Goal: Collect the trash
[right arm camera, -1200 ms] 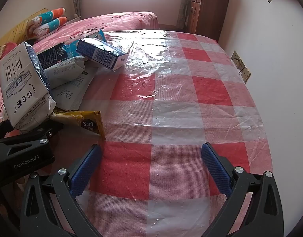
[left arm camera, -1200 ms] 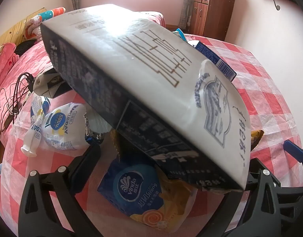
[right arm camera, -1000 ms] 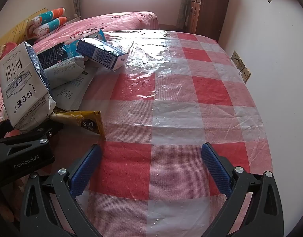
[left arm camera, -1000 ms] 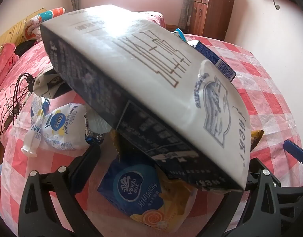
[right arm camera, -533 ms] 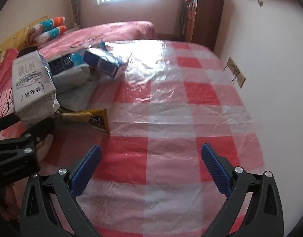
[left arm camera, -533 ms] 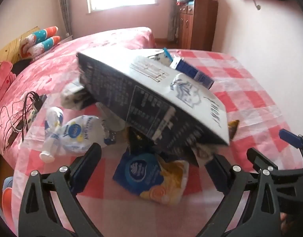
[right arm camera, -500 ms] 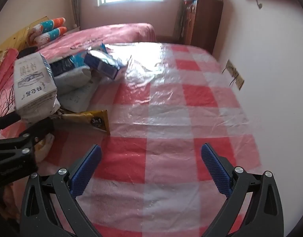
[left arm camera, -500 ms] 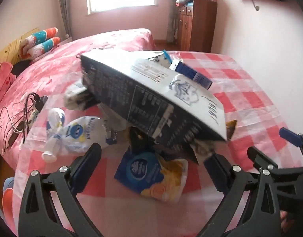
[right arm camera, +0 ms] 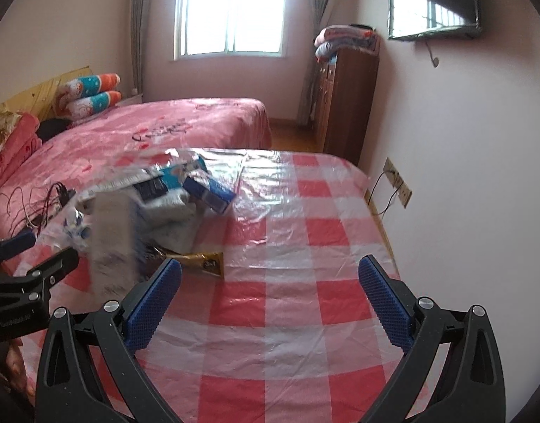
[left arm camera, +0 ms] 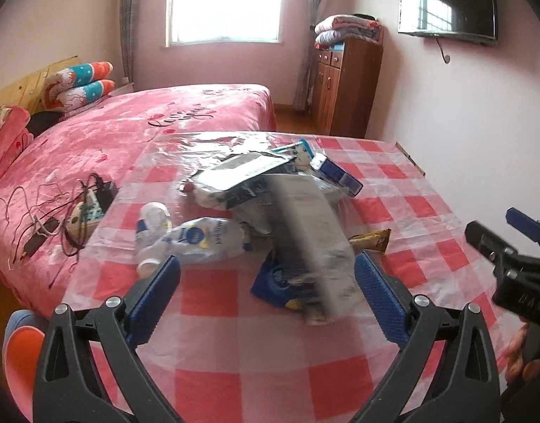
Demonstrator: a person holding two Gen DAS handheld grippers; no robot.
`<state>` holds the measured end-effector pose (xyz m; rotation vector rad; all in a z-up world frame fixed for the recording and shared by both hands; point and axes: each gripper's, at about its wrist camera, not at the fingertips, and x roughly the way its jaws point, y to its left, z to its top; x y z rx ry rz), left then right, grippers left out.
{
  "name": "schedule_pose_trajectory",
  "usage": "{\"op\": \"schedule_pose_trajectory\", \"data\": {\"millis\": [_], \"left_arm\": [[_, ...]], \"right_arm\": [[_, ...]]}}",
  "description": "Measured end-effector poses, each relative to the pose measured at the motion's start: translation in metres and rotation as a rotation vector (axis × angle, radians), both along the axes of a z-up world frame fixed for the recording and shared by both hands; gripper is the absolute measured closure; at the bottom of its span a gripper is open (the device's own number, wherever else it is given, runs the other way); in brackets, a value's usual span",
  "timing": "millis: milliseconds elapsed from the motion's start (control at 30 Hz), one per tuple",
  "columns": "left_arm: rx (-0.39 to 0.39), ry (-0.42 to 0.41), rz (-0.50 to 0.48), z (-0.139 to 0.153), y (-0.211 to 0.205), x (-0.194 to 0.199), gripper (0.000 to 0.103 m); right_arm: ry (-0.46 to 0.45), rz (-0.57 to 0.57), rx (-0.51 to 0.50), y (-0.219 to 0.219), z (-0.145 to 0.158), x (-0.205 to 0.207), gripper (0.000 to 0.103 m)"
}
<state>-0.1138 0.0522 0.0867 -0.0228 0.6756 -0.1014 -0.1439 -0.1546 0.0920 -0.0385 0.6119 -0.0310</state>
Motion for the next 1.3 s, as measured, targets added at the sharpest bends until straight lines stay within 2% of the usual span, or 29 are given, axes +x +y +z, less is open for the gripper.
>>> {"op": "schedule_pose_trajectory", "data": {"millis": [367,567,1133,1300], "left_arm": [[-0.076,-0.09,0.033,0.033,0.037,-0.033,0.004],[-0.103,-0.117,0.047,0.04,0.051,-0.042,0.004],[-0.124,-0.152,0.062,0.047,0.068,-0.053,0.004],[-0.122,-0.15,0.061,0.047,0.068,-0.054,0.004]], "right_arm": [[-0.132,-0.041,-0.054,0.017,0.048,-0.038,0.004],[-0.169,-0.06,-0.065,0.019,0.061,-0.047,0.004],[-0.189,-0.082,-0.075,0.022,0.07,-0.054,0.004],[-0.192,-0.07,-0.045,0.02,0.071,-0.056,0.004]]}}
